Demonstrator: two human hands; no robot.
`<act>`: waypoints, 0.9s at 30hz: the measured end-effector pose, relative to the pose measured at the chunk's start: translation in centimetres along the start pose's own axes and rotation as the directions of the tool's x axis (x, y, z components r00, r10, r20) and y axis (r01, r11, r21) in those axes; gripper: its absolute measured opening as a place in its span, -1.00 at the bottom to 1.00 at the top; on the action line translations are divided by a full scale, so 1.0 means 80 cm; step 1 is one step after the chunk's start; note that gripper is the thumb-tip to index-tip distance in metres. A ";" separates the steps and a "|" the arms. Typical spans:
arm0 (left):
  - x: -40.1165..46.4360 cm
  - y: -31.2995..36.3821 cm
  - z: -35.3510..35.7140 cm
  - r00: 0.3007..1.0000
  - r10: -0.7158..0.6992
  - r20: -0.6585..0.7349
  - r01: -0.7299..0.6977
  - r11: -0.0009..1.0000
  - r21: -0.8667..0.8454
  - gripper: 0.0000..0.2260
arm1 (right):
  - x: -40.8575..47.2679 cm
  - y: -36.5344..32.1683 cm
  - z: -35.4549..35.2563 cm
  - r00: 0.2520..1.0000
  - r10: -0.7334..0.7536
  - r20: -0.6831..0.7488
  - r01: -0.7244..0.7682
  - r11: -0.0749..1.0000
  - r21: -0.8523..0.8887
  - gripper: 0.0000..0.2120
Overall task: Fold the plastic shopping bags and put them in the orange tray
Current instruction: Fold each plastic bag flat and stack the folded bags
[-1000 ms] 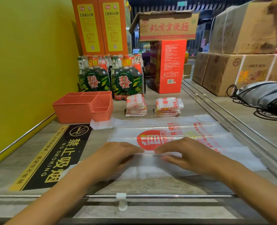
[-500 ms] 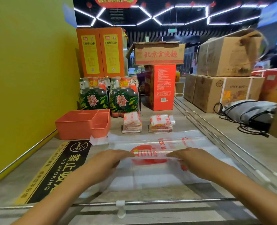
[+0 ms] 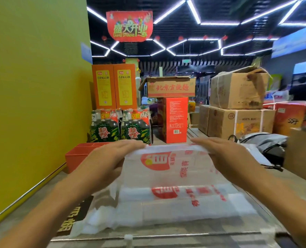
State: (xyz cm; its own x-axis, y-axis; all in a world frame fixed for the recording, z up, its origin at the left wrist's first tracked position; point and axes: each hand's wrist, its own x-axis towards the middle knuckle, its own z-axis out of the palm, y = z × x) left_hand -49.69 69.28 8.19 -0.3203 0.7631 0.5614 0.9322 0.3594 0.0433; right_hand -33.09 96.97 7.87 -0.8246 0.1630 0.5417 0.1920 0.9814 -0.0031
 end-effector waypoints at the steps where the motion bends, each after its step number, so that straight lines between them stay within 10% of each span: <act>1: 0.004 0.003 -0.013 1.000 0.003 -0.021 -0.003 1.000 0.017 -0.43 | 0.000 0.000 -0.014 0.999 -0.013 -0.045 0.013 1.000 -0.003 -0.43; 10: 0.050 -0.008 -0.092 0.981 0.116 -0.156 -0.112 0.993 0.032 -0.38 | 0.030 -0.002 -0.088 0.969 -0.099 -0.225 0.106 0.994 0.019 -0.56; 27: 0.014 -0.119 0.165 0.841 -0.185 0.509 0.196 0.980 0.033 -0.27 | 0.041 0.066 0.215 0.938 -0.056 0.343 0.048 0.998 0.032 -0.53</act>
State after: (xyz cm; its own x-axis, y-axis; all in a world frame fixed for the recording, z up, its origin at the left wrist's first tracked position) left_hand -61.17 73.80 -2.45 -0.5276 0.8484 0.0431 0.8454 0.5193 0.1248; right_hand -43.92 104.43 -4.87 -0.9664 0.1327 0.2202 0.1352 0.9908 -0.0038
